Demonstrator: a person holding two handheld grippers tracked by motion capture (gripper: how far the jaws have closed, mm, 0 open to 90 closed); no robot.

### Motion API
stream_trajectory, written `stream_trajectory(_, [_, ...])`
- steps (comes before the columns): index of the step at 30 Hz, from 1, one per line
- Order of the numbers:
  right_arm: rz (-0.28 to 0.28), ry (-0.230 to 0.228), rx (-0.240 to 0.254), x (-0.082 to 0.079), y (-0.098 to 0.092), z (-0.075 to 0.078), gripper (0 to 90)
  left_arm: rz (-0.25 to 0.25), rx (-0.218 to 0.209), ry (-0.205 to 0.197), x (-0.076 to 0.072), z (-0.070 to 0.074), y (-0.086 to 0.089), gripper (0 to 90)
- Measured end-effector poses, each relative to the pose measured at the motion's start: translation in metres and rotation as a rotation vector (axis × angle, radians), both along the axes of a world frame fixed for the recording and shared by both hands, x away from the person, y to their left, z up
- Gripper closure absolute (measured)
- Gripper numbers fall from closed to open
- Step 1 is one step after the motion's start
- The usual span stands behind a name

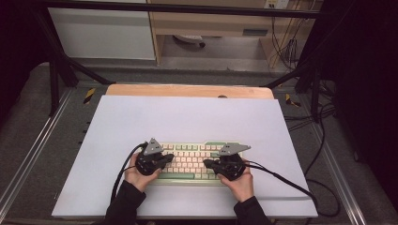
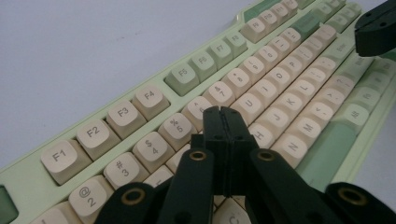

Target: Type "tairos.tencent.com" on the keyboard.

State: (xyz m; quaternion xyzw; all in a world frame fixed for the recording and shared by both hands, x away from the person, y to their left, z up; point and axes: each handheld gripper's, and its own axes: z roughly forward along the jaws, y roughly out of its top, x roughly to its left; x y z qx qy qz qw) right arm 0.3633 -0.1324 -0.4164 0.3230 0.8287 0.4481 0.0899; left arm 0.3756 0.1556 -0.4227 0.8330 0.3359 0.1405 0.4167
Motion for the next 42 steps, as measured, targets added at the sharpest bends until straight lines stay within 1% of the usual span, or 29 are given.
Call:
stream_trajectory(6, [-0.002, -0.001, 0.001, 0.0, 0.0, 0.001, 89.1, -0.013, -0.011, -0.01, -0.008, 0.006, 0.008, 89.8])
stream_trajectory(14, [-0.005, -0.003, 0.007, -0.001, 0.0, 0.002, 89.0, 0.004, -0.017, -0.009, -0.015, 0.007, 0.023, 89.8])
stream_trajectory(20, [-0.007, -0.005, 0.013, -0.001, -0.001, 0.003, 89.1, 0.012, -0.022, -0.009, -0.017, 0.009, 0.03, 89.7])
stream_trajectory(32, [-0.004, 0.002, 0.012, 0.0, 0.003, 0.003, 89.2, 0.039, -0.028, -0.001, -0.025, 0.006, 0.049, 89.8])
stream_trajectory(38, [0.0, 0.006, 0.006, 0.002, 0.008, 0.001, 89.4, 0.042, -0.036, 0.0, -0.027, 0.006, 0.055, 89.7])
stream_trajectory(42, [0.014, 0.015, 0.002, 0.001, 0.013, -0.002, 89.4, 0.038, -0.04, 0.001, -0.029, 0.005, 0.057, 89.7])
